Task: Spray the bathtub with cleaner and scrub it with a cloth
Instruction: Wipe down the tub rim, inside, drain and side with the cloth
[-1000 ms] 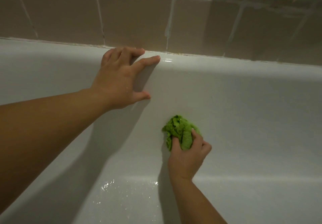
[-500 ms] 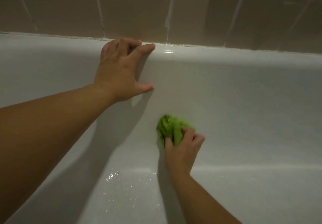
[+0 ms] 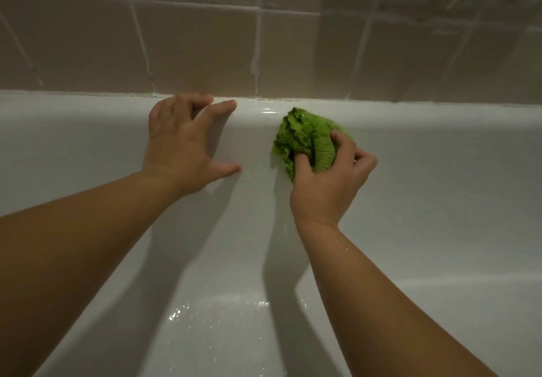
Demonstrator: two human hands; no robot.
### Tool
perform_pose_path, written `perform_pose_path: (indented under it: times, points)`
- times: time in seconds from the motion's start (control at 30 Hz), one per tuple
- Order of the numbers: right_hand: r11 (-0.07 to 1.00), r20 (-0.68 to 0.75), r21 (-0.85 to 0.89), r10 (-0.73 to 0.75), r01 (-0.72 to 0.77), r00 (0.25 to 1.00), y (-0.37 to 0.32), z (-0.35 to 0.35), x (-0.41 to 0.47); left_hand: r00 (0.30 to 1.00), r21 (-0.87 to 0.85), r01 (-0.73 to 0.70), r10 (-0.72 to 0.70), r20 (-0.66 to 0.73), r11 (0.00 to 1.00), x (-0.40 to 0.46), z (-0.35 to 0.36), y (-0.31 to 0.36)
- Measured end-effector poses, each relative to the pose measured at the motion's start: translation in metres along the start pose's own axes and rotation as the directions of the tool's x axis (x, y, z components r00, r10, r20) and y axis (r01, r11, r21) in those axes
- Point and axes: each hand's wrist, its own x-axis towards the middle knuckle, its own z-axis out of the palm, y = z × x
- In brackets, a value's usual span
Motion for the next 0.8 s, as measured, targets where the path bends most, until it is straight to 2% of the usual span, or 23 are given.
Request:
perform_pose_path:
  times: [0.1, 0.23, 0.37, 0.47, 0.63, 0.73, 0.8]
  points:
    - [0.996, 0.083, -0.092, -0.011, 0.018, 0.997, 0.024, -0.015, -0.011, 0.999, -0.007, 0.038, -0.038, 0.018, 0.999, 0.001, -0.004, 0.007]
    - [0.956, 0.173, -0.232, 0.224, -0.181, 0.959, 0.085, -0.03, -0.053, 0.998, 0.02, 0.067, -0.067, 0.013, 0.998, 0.003, -0.003, 0.02]
    - [0.89, 0.206, -0.367, 0.362, -0.272, 0.909, 0.134, -0.041, -0.107, 0.999, 0.05, 0.046, -0.045, -0.015, 0.998, 0.001, 0.001, 0.021]
    - [0.874, 0.212, -0.418, 0.359, -0.248, 0.909, 0.152, -0.043, -0.13, 0.999, 0.045, 0.038, -0.037, -0.023, 0.998, 0.001, 0.003, 0.017]
    - [0.887, 0.232, -0.402, 0.339, -0.227, 0.912, 0.16, -0.045, -0.134, 0.998, 0.043, 0.043, -0.041, -0.042, 0.998, 0.003, 0.006, 0.026]
    - [0.904, 0.327, -0.403, 0.286, -0.141, 0.901, 0.168, -0.05, -0.135, 1.0, 0.108, 0.007, -0.008, 0.006, 0.994, 0.007, 0.013, 0.039]
    - [0.875, 0.322, -0.442, 0.362, -0.199, 0.875, 0.171, -0.054, -0.136, 0.997, 0.174, -0.017, 0.004, 0.077, 0.985, 0.009, 0.014, 0.046]
